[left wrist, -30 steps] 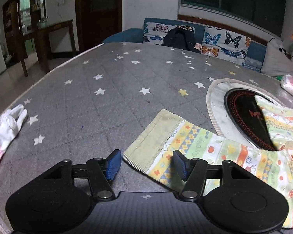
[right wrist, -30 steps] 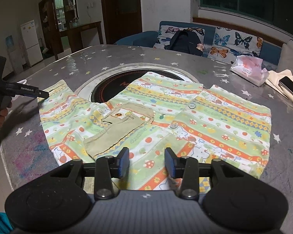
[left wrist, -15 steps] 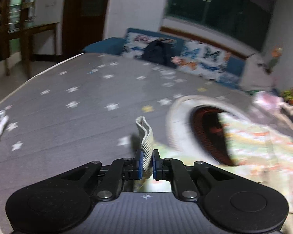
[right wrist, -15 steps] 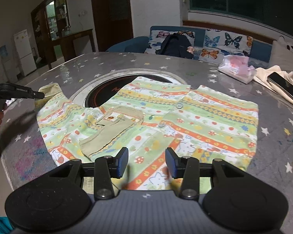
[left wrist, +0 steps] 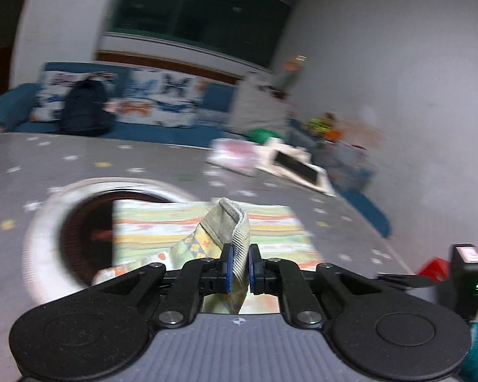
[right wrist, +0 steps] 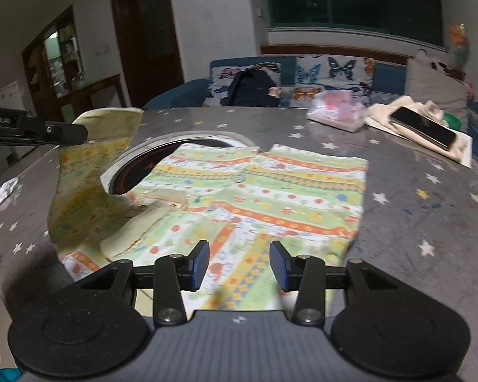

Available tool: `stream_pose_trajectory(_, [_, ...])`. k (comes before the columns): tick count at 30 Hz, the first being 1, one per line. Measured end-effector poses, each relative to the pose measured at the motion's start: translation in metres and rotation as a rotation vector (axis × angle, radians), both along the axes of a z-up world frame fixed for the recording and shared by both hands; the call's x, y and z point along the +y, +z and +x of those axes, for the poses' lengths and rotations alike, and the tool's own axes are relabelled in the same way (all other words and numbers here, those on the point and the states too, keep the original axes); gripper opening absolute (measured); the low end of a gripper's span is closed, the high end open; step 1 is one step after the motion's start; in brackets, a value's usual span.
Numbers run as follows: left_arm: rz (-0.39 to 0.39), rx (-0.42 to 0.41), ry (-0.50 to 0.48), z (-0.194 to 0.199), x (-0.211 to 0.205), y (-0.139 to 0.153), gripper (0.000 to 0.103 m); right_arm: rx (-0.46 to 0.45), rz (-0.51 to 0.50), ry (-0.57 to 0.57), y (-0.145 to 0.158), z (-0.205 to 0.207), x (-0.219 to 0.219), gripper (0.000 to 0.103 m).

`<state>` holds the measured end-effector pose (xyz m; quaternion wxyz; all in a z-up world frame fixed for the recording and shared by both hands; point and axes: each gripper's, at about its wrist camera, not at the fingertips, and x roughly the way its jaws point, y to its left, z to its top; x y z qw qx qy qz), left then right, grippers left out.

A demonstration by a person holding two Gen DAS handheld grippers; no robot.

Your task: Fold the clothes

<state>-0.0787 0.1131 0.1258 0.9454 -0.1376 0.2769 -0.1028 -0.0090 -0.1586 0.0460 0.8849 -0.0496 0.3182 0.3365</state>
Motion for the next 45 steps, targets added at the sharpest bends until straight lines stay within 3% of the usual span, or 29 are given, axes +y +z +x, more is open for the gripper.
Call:
stream_pose_trajectory(5, [-0.011,0.005,-0.145,0.015,-0.048,-0.004,0.01,0.002,0.016,-0.06,-0.001,0.001,-0.023,0.042])
stream_pose_trajectory(12, [0.014,0.077,-0.237,0.035,-0.087,-0.029,0.012,0.017,0.029,-0.116,-0.006,0.003,-0.043,0.042])
stream_pose_trajectory(17, [0.036,0.107,-0.269,0.037,-0.097,-0.042,0.028,0.018,0.037,-0.138,-0.006,0.006,-0.048,0.042])
stream_pose_trajectory(19, [0.047,0.107,-0.285,0.034,-0.098,-0.044,0.043,0.015,0.037,-0.137,-0.004,0.007,-0.047,0.042])
stream_pose_trajectory(26, [0.095,0.124,-0.215,0.019,-0.057,-0.05,0.044,0.024,0.024,-0.084,-0.002,0.01,-0.031,0.042])
stream_pose_trajectory(34, [0.103,0.246,-0.08,-0.001,0.009,-0.083,0.042,0.043,-0.005,-0.018,-0.013,0.016,0.0,0.042])
stream_pose_trajectory(38, [0.091,0.256,-0.058,-0.01,0.025,-0.09,0.04,0.045,-0.036,-0.001,-0.019,0.019,0.011,0.041])
stream_pose_trajectory(45, [0.107,0.21,-0.051,0.004,0.029,-0.071,0.038,0.036,-0.067,0.018,-0.022,0.021,0.023,0.041])
